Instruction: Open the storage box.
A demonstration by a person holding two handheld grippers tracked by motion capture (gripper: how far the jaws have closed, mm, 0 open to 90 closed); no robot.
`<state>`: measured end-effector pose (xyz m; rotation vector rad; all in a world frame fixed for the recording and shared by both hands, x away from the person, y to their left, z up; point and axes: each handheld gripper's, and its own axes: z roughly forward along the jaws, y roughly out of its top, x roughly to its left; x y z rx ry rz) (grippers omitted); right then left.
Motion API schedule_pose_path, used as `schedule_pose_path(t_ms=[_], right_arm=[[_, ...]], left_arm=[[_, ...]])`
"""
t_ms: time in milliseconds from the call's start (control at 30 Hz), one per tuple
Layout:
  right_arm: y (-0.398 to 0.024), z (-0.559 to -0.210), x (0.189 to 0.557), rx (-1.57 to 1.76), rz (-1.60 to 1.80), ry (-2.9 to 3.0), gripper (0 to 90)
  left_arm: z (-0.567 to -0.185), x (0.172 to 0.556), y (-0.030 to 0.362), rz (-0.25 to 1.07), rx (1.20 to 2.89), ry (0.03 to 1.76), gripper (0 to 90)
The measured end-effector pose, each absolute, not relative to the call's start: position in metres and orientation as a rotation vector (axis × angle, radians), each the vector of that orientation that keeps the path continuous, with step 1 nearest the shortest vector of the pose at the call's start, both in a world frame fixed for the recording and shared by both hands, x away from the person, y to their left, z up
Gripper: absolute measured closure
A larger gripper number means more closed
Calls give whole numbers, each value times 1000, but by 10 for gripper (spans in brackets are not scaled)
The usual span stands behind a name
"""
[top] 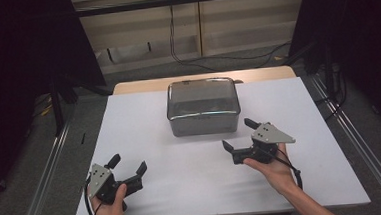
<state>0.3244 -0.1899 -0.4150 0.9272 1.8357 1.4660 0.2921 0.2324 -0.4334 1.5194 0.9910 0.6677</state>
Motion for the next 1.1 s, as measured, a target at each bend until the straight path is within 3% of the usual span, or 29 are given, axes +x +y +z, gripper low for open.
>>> schedule_pose_path(t_ms=[600, 1100], right_arm=[[-164, -414, 355, 810, 1346, 1871, 10], [-135, -403, 360, 618, 1099, 1833, 28]], left_arm=[[-433, 293, 231, 678, 1525, 984, 36], [-431, 290, 228, 715, 1554, 958, 35]])
